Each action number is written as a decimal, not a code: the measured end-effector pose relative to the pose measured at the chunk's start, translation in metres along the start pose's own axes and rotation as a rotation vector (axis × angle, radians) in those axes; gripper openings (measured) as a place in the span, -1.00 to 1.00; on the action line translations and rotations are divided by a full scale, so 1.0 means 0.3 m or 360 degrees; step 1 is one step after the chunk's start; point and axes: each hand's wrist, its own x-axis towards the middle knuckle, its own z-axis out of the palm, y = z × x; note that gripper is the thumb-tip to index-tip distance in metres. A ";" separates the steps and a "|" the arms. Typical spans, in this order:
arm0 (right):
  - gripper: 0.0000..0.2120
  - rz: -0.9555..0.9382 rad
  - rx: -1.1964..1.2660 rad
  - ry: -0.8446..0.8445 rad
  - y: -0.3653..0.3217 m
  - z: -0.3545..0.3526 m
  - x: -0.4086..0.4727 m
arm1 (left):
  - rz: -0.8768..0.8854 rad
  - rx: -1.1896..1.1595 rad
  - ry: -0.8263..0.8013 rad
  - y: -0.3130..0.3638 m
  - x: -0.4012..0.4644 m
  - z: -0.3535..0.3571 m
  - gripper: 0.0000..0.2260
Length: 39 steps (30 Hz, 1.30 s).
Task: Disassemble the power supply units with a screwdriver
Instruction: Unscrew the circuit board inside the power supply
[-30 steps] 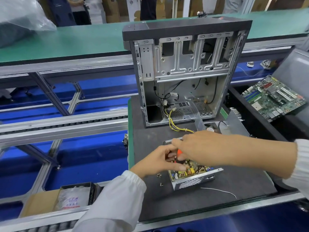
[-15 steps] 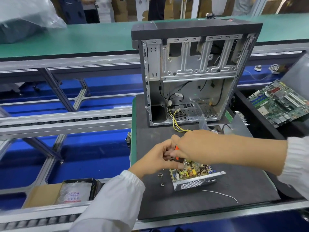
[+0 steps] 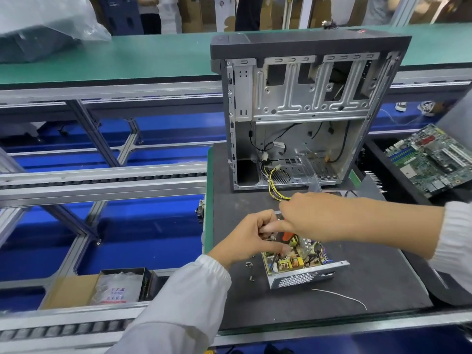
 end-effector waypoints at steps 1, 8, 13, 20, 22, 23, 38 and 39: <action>-0.59 -0.0010 -0.0058 0.0006 -0.007 0.009 0.006 | 0.0026 0.0022 -0.0017 0.001 -0.004 0.000 -0.65; -0.75 -0.0425 -0.0119 -0.0086 -0.007 0.015 -0.007 | -0.0010 -0.0001 -0.0192 -0.023 -0.012 -0.033 -0.70; -0.64 -0.0339 0.0122 -0.0046 0.006 -0.008 -0.012 | 0.0043 -0.0041 -0.0054 -0.022 -0.003 -0.019 -0.80; -0.81 -0.0180 0.0104 -0.0130 -0.032 0.007 0.009 | -0.0021 -0.0016 -0.0124 -0.013 0.002 -0.021 -0.73; -0.75 -0.0261 0.0038 -0.0209 -0.025 -0.007 0.006 | -0.0045 -0.0053 -0.0221 -0.020 -0.007 -0.047 -0.81; -0.69 -0.0288 -0.0016 -0.0234 -0.024 -0.012 0.006 | -0.0051 -0.0059 -0.0228 -0.020 -0.008 -0.056 -0.81; -0.67 -0.0168 -0.0069 -0.0359 -0.020 -0.024 0.050 | 0.0010 -0.0037 -0.0106 -0.009 -0.003 0.007 -0.74; -0.71 -0.0239 -0.0151 -0.0321 -0.021 -0.024 0.045 | 0.0012 -0.0025 -0.0177 -0.009 -0.010 -0.007 -0.75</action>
